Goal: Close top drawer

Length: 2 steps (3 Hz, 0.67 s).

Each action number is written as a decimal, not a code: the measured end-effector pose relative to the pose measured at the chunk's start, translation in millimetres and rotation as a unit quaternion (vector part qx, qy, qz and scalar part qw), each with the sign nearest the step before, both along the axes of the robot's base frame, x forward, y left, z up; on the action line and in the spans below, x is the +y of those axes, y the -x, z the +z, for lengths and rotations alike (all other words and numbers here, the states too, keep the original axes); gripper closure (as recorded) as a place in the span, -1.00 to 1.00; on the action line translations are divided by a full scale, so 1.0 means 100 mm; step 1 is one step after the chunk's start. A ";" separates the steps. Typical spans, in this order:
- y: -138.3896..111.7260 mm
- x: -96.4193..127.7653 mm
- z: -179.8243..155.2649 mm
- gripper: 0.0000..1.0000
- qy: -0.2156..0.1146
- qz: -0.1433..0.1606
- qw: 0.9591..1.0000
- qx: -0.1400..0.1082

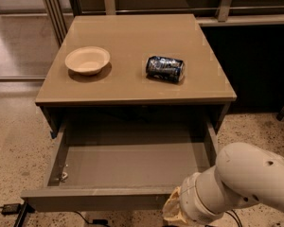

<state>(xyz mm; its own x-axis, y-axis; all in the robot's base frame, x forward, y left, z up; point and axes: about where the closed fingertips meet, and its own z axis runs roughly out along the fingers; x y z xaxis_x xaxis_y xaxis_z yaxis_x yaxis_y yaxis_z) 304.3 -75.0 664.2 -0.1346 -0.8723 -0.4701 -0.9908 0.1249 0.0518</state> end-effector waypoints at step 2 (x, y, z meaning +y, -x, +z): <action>0.00 0.00 0.00 -0.73 0.000 0.000 1.000 0.000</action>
Offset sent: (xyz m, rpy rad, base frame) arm 0.0000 0.0000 0.0000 0.0000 0.0000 0.0000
